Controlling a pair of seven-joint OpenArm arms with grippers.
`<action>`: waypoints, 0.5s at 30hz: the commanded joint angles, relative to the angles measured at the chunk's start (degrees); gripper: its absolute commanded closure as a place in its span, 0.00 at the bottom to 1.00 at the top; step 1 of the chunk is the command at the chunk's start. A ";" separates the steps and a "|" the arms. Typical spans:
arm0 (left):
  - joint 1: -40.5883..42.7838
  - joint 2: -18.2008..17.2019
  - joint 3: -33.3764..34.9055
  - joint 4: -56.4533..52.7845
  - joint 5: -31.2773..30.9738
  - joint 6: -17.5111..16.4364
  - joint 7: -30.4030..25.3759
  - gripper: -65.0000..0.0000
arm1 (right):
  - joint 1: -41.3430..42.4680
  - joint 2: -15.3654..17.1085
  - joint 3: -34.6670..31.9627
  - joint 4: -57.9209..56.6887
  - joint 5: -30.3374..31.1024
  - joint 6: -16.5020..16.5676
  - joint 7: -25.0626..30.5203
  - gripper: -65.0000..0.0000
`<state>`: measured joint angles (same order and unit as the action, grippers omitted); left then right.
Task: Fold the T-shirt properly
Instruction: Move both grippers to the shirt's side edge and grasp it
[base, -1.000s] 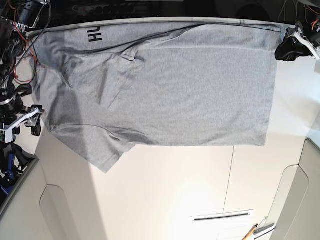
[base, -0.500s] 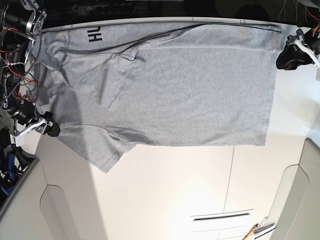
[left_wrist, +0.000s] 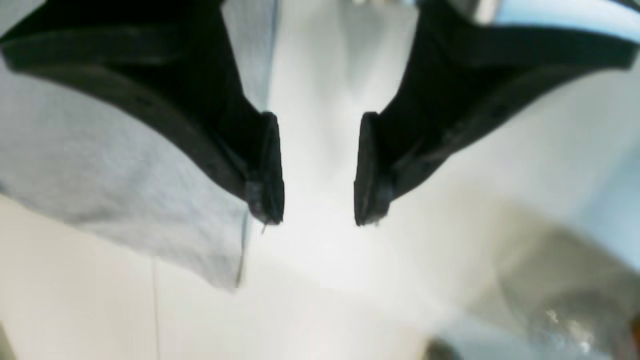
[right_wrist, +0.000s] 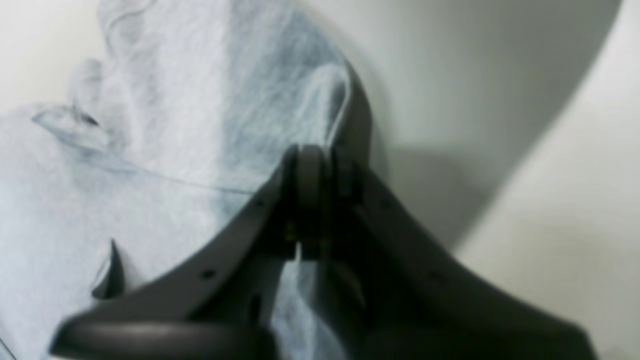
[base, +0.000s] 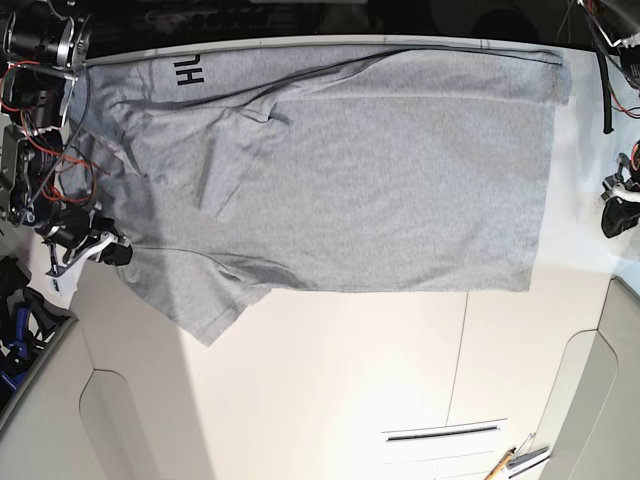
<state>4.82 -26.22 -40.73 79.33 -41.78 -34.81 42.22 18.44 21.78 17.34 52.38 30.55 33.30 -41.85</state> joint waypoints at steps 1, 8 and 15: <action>-2.45 -1.90 0.55 -1.40 -0.55 -0.35 -1.51 0.58 | 0.87 0.90 0.11 0.59 -0.33 -0.04 -0.42 1.00; -14.88 -5.07 12.92 -17.14 4.28 -0.31 -6.23 0.44 | 0.87 0.90 0.11 0.59 -0.33 -0.04 -0.37 1.00; -25.22 -5.03 24.92 -27.45 10.25 4.68 -10.40 0.44 | 0.87 0.90 0.11 0.59 -0.33 -0.04 -0.37 1.00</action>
<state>-19.11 -29.93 -15.51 51.07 -30.83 -30.00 32.95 18.44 21.78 17.34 52.38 30.57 33.41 -41.85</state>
